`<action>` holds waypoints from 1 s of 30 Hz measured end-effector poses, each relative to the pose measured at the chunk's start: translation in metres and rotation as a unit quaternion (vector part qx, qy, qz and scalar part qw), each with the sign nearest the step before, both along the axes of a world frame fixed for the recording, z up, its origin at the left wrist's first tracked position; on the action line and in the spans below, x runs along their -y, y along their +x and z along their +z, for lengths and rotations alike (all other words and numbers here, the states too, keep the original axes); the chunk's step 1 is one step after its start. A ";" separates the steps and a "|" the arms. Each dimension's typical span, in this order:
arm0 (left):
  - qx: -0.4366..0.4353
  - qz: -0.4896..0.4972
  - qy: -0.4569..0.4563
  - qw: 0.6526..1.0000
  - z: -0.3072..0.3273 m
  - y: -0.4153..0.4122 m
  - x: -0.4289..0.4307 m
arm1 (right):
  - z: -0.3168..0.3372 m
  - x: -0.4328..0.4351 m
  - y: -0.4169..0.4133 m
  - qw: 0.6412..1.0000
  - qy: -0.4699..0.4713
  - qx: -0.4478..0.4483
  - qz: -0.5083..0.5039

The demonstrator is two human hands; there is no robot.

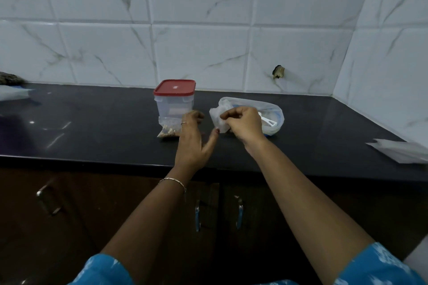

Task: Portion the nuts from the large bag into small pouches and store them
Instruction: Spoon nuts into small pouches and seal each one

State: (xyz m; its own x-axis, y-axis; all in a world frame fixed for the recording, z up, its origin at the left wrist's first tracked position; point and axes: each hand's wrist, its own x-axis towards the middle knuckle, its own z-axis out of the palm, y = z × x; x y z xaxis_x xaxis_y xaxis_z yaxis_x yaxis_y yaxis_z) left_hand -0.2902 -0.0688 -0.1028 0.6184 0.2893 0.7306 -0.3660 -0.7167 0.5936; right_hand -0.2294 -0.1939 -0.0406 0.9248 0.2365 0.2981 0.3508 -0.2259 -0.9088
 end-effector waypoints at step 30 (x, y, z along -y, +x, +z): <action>-0.071 0.066 0.125 0.987 -0.001 0.008 -0.002 | 0.003 0.016 -0.001 0.941 -0.273 0.197 0.039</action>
State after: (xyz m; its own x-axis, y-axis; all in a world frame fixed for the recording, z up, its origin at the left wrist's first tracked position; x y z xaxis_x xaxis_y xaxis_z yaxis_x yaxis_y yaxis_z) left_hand -0.2827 -0.0665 -0.1037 0.6894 0.1956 0.6974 -0.1851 -0.8833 0.4307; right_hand -0.2305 -0.2097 -0.0379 0.7418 0.5164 0.4279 0.6706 -0.5813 -0.4609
